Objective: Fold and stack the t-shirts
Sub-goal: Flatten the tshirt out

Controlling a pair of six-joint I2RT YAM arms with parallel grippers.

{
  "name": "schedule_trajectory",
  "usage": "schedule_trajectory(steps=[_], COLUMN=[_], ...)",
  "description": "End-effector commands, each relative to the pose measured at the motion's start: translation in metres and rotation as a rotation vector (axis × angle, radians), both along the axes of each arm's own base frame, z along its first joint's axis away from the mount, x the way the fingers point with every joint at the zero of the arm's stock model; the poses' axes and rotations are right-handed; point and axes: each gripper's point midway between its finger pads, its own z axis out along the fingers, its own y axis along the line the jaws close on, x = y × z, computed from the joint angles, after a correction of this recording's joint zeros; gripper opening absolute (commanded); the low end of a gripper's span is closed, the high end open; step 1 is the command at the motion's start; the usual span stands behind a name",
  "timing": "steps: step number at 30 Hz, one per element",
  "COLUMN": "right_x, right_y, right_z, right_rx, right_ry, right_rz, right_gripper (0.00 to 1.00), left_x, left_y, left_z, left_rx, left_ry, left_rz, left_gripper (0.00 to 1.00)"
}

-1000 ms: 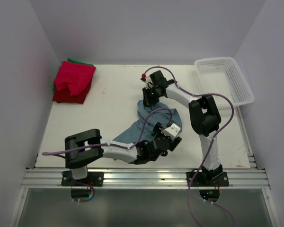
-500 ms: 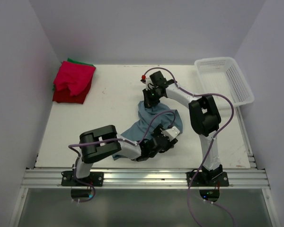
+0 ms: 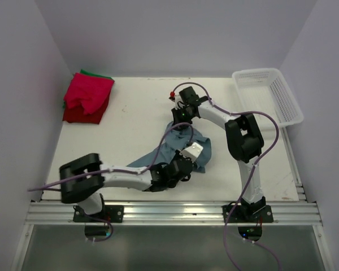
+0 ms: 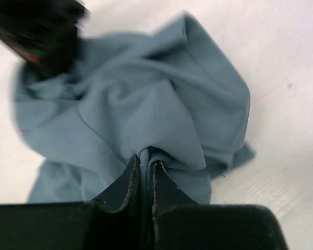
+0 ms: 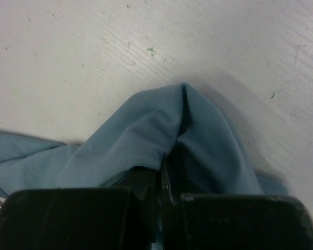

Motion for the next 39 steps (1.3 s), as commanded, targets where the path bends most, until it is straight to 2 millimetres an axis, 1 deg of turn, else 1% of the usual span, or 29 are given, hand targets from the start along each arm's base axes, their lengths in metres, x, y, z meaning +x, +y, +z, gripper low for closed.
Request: schedule_trajectory(steps=[1, 2, 4, 5, 8, 10, 13, 14, 15, 16, 17, 21, 22, 24, 25, 26, 27, 28, 29, 30, 31, 32, 33, 34, 35, 36, 37, 38, 39], right_x=[0.010, 0.011, 0.015, 0.016, 0.015, 0.014, 0.009, 0.007, 0.006, -0.002, -0.001, -0.016, -0.024, -0.028, -0.034, -0.035, -0.036, -0.039, -0.040, -0.041, -0.043, -0.043, -0.043, -0.043, -0.043, -0.042, -0.042, -0.041, -0.041], right_y=[-0.015, -0.016, -0.017, -0.017, -0.020, -0.024, -0.039, -0.042, -0.045, -0.052, -0.059, -0.078, -0.083, -0.086, -0.088, -0.089, -0.088, -0.091, -0.091, -0.092, -0.093, -0.093, -0.093, -0.093, -0.092, -0.092, -0.090, -0.091, -0.090], right_z=[0.022, 0.021, 0.017, 0.017, 0.007, 0.001, -0.003, -0.003, -0.001, -0.006, 0.002, 0.005, 0.001, 0.008, 0.004, 0.005, 0.009, 0.007, 0.007, 0.007, 0.008, 0.009, 0.010, 0.012, 0.011, 0.011, 0.011, 0.011, 0.011], right_rx=[-0.022, -0.026, -0.036, -0.037, -0.059, -0.083, -0.148, -0.161, -0.173, -0.194, -0.213, -0.259, -0.272, -0.267, -0.270, -0.267, -0.258, -0.262, -0.262, -0.265, -0.265, -0.265, -0.262, -0.256, -0.255, -0.253, -0.254, -0.255, -0.251], right_ry=[-0.062, -0.062, -0.066, -0.064, -0.037, -0.029, -0.025, -0.024, -0.030, -0.016, -0.041, -0.051, -0.039, -0.058, -0.046, -0.049, -0.058, -0.054, -0.053, -0.052, -0.054, -0.055, -0.057, -0.059, -0.062, -0.060, -0.056, -0.055, -0.054], right_rz=[-0.031, -0.036, -0.049, -0.051, -0.054, -0.063, -0.089, -0.102, -0.111, -0.119, -0.148, -0.185, -0.188, -0.198, -0.202, -0.204, -0.205, -0.208, -0.208, -0.210, -0.209, -0.211, -0.211, -0.212, -0.210, -0.213, -0.208, -0.209, -0.208], right_gripper=[0.00, 0.00, 0.00, 0.00, 0.00, 0.00, 0.00, 0.00, 0.00, 0.00, 0.00, 0.00, 0.00, 0.00, 0.00, 0.00, 0.00, 0.00, 0.00, 0.00, 0.00, 0.00, 0.00, 0.00, 0.00, 0.00, 0.00, 0.00, 0.00], left_x=[-0.012, -0.016, -0.023, -0.026, -0.034, -0.038, -0.044, -0.044, -0.044, -0.042, -0.047, -0.035, -0.032, -0.020, -0.017, -0.007, -0.001, 0.003, 0.015, 0.024, 0.030, 0.041, 0.058, 0.069, 0.080, 0.103, 0.115, 0.128, 0.137], left_y=[0.052, 0.069, 0.104, 0.126, 0.161, 0.175, 0.203, 0.232, 0.247, 0.258, 0.287, 0.306, 0.308, 0.306, 0.305, 0.288, 0.285, 0.280, 0.255, 0.251, 0.232, 0.222, 0.236, 0.223, 0.228, 0.256, 0.260, 0.288, 0.301], left_z=[0.095, 0.133, 0.139, 0.155, 0.170, 0.177, 0.169, 0.157, 0.151, 0.150, 0.138, 0.132, 0.129, 0.128, 0.126, 0.133, 0.134, 0.133, 0.150, 0.146, 0.146, 0.156, 0.158, 0.143, 0.137, 0.140, 0.126, 0.119, 0.116], left_rx=[-0.150, -0.274, -0.243, -0.273, -0.317, -0.353, -0.462, -0.399, -0.408, -0.563, -0.489, -0.535, -0.454, -0.467, -0.361, -0.413, -0.388, -0.263, -0.379, -0.352, -0.317, -0.389, -0.393, -0.387, -0.395, -0.431, -0.430, -0.431, -0.462], left_ry=[-0.052, -0.055, -0.049, -0.065, -0.040, -0.019, 0.048, 0.014, 0.009, 0.006, -0.015, -0.096, -0.121, -0.147, -0.158, -0.160, -0.163, -0.162, -0.171, -0.176, -0.147, -0.159, -0.161, -0.091, -0.060, -0.078, -0.045, -0.041, -0.027], left_rz=[0.179, 0.217, 0.250, 0.273, 0.322, 0.348, 0.480, 0.570, 0.638, 0.760, 0.825, 0.932, 0.926, 0.973, 0.949, 0.932, 0.925, 0.858, 0.800, 0.755, 0.619, 0.581, 0.618, 0.561, 0.576, 0.661, 0.680, 0.764, 0.813], left_gripper=[0.00, 0.00, 0.00, 0.00, 0.00, 0.00, 0.00, 0.00, 0.00, 0.00, 0.00, 0.00, 0.00, 0.00, 0.00, 0.00, 0.00, 0.00, 0.00, 0.00, 0.00, 0.00, 0.00, 0.00, 0.00, 0.00, 0.00, 0.00, 0.00])
